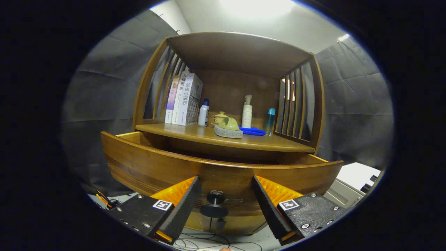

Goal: Pull open the drawer, take out the items inside it, and place them on the countertop above the cabinet.

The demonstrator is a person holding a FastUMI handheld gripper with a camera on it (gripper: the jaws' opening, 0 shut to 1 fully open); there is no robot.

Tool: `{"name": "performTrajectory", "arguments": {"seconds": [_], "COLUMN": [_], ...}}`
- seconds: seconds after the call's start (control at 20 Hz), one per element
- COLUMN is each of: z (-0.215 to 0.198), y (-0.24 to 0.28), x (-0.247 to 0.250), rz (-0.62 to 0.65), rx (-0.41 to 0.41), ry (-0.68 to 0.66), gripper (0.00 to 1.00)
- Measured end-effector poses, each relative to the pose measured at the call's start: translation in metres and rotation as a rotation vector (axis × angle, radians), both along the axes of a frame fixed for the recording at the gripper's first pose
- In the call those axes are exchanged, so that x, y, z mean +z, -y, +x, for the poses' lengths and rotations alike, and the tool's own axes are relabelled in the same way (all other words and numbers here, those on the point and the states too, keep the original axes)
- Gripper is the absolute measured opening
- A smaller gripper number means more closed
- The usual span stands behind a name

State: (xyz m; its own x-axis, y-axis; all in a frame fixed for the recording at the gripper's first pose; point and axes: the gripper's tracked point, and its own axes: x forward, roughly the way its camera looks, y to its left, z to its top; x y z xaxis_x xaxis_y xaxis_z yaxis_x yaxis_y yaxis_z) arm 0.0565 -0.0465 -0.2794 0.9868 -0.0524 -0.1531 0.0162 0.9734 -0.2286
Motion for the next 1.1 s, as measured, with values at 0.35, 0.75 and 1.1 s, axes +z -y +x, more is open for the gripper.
{"name": "performTrajectory", "arguments": {"seconds": [0.35, 0.75, 1.1], "z": [0.049, 0.094, 0.093], "y": [0.004, 0.011, 0.01], "x": [-0.008, -0.023, -0.022], "rz": [-0.022, -0.051, -0.083], "rx": [-0.005, -0.003, 0.03], "ry": [-0.017, -0.019, -0.055], "gripper": [0.95, 0.95, 0.95]}}
